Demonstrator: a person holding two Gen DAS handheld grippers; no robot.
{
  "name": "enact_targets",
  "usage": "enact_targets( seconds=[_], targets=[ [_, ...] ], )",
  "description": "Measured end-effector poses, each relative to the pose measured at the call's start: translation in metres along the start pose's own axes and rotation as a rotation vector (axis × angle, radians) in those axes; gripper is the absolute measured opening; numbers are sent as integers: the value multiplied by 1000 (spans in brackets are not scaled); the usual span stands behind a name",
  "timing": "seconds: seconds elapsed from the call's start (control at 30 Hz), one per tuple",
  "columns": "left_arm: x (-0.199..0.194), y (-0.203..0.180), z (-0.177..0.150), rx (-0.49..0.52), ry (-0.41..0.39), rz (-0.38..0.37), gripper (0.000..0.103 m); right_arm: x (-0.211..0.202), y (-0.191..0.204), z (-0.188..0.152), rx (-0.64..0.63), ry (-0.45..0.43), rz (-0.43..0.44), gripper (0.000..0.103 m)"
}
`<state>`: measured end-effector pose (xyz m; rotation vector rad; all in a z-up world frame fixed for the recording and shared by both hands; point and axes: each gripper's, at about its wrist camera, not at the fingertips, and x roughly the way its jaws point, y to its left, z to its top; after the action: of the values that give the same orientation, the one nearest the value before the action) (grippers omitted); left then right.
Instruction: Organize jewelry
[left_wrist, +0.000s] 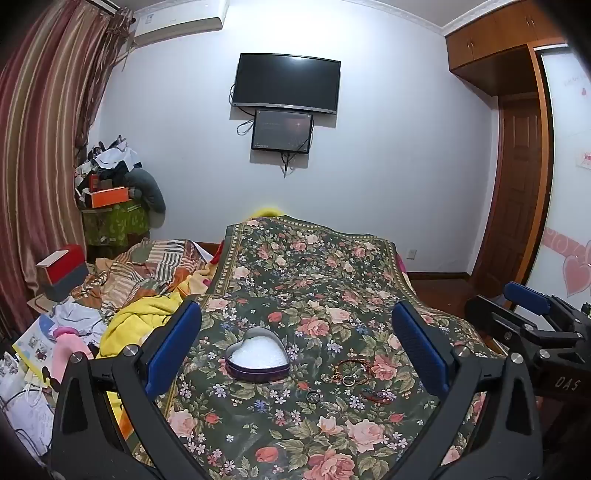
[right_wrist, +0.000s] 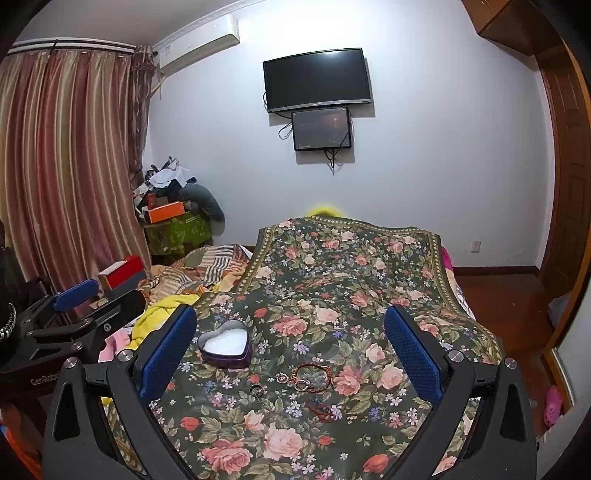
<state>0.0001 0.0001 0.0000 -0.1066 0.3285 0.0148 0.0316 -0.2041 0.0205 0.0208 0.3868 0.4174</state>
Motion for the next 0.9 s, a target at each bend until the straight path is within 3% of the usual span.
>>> enact_targets(
  seconds=[0.9],
  targets=[
    [3,-1,0,4,12,7,103,0,-3,1,-1,1,-1,101]
  ],
)
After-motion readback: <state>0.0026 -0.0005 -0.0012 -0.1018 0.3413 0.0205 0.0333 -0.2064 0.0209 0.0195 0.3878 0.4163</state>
